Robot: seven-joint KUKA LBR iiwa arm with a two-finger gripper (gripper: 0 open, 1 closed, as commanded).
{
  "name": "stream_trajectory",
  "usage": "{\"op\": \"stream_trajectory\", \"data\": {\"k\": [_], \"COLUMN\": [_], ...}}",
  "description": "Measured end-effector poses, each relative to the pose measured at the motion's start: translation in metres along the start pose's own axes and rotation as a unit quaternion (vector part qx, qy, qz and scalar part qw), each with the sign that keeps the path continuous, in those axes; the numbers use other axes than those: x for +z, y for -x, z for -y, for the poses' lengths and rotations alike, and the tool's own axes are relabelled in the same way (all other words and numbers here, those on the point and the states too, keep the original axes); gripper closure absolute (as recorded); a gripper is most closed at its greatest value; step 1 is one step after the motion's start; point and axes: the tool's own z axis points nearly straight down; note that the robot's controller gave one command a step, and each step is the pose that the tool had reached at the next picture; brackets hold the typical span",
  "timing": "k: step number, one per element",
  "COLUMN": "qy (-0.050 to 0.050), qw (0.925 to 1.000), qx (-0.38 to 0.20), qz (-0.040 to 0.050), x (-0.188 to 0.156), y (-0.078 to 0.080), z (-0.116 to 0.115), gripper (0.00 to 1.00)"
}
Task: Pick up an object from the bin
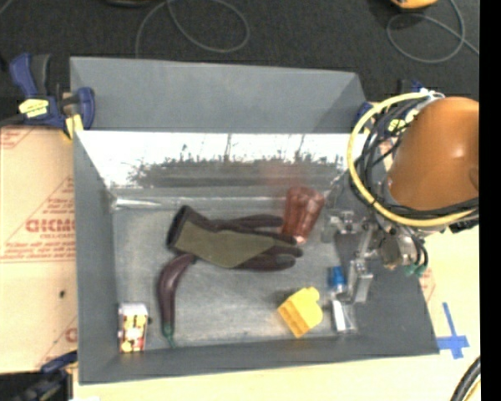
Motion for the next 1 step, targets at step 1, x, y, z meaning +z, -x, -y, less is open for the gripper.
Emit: {"op": "stream_trajectory", "data": {"k": [1], "qy": [0.0], "qw": [0.9994], "qx": [-0.035], "qz": [0.0031], "x": [0.0286], "y": [-0.0025], "z": [0.0024], "gripper": [0.0]}}
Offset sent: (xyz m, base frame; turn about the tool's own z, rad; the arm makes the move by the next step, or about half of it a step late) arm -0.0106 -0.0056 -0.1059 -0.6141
